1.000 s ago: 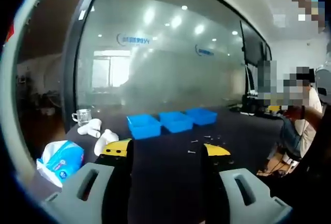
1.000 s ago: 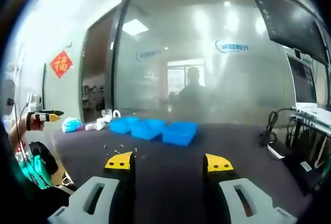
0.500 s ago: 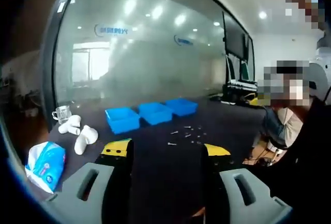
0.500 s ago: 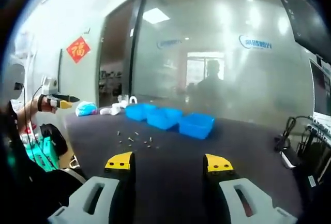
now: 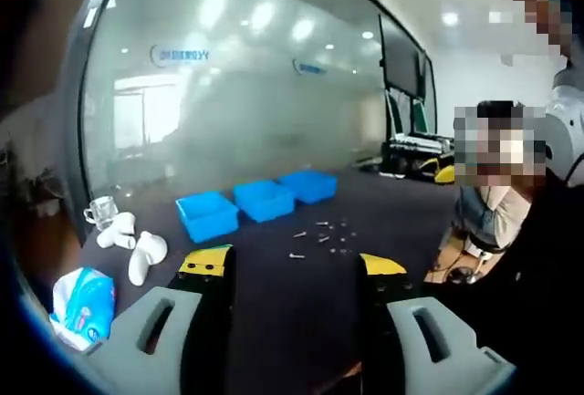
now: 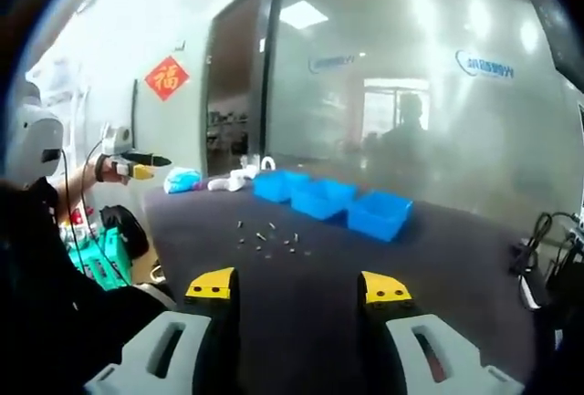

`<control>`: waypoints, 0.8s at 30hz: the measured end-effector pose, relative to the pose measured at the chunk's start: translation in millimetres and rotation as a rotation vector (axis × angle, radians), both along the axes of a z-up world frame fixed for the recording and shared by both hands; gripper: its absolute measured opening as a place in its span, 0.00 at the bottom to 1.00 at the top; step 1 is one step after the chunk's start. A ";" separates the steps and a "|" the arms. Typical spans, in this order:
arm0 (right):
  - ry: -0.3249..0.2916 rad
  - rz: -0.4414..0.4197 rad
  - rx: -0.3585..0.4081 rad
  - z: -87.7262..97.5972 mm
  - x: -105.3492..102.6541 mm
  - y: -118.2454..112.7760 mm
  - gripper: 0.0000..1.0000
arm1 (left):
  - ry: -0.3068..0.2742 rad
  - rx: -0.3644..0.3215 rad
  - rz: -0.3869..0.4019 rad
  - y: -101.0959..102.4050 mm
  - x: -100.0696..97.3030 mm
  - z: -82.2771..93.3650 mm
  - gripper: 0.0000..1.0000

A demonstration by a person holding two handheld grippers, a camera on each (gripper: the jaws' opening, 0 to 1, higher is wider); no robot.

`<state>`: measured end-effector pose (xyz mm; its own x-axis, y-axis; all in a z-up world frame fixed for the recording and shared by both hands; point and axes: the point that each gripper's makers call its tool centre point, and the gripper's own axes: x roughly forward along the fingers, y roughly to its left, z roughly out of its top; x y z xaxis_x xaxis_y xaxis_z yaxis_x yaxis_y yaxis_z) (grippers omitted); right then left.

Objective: Sort the screws, nuts, and washers into the corresponding bins

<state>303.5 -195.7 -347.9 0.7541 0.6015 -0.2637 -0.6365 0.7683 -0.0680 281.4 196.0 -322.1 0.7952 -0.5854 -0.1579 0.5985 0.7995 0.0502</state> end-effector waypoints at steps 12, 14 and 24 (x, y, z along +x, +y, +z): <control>0.012 0.067 -0.057 -3.2 0.7 9.0 0.47 | -0.010 0.027 -0.018 -2.6 -2.7 2.4 0.51; 0.007 0.077 -0.065 -2.2 2.3 11.0 0.47 | -0.006 0.024 -0.024 -4.0 -3.0 1.3 0.51; -0.002 0.130 -0.114 3.6 15.9 24.7 0.44 | 0.012 0.024 -0.033 -6.8 -1.6 -5.2 0.51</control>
<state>319.4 -171.0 -344.3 0.6723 0.6603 -0.3347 -0.7300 0.6666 -0.1513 279.7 189.2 -327.3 0.7735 -0.6073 -0.1815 0.6253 0.7779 0.0618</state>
